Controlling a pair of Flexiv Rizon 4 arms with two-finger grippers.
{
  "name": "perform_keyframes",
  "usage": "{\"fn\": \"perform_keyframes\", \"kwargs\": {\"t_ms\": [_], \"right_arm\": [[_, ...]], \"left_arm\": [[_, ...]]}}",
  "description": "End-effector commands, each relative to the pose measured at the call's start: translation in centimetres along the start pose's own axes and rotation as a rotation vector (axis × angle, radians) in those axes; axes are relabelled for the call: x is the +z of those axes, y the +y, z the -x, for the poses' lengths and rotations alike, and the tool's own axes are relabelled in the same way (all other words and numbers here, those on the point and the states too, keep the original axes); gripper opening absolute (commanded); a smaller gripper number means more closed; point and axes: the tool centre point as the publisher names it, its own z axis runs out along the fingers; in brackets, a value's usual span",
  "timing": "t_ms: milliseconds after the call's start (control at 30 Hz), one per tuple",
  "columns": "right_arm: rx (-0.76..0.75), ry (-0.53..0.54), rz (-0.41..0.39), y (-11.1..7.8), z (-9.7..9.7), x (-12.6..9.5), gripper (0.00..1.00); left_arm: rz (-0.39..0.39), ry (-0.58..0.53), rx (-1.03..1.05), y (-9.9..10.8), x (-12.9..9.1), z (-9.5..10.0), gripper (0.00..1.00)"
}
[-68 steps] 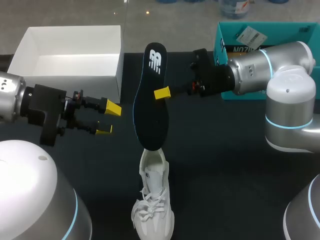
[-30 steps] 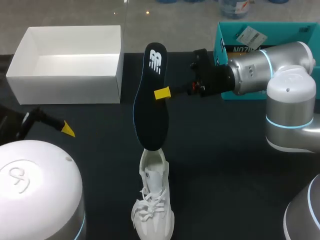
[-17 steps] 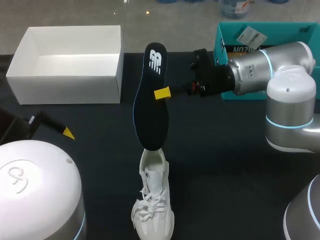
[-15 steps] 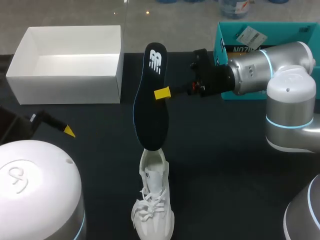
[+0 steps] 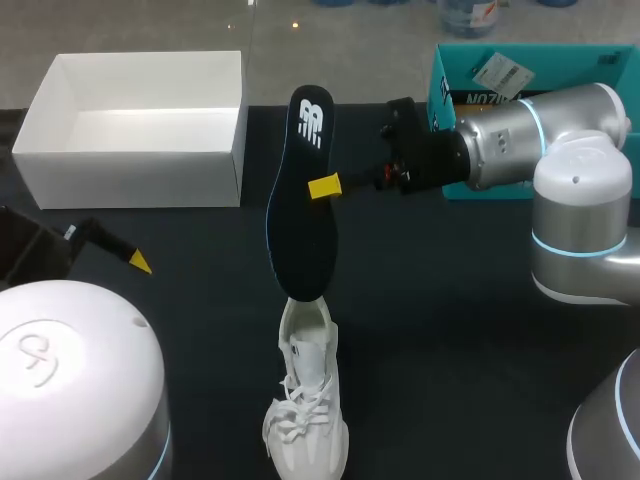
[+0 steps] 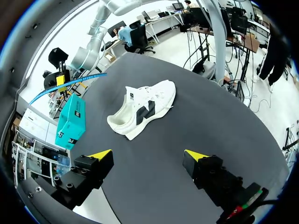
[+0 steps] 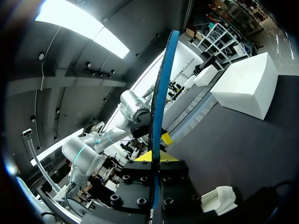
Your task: Take the shoe out of the shoebox, open the shoe tongue, remove and reinsert the insole, then place the shoe into the shoebox
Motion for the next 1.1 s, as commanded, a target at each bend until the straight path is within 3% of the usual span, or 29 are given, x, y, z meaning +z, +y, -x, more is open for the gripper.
{"fn": "perform_keyframes", "kwargs": {"t_ms": [33, 267, 600, 1100], "right_arm": [[0.006, 0.003, -0.018, 0.4, 1.6, 0.5, 0.00], [-0.006, -0.029, -0.022, 0.5, 4.2, 1.0, 0.00], [-0.001, -0.091, -0.010, -0.6, 6.1, 2.1, 0.00], [0.029, -0.131, 0.029, -4.0, 8.8, 3.8, 0.00]], "left_arm": [[0.002, 0.002, 0.000, 0.0, 0.0, 0.0, 1.00], [0.002, 0.002, 0.000, 0.0, 0.0, 0.0, 1.00], [0.002, 0.002, 0.000, 0.0, 0.0, 0.0, 1.00], [0.002, 0.002, 0.000, 0.0, 0.0, 0.0, 1.00]]}}
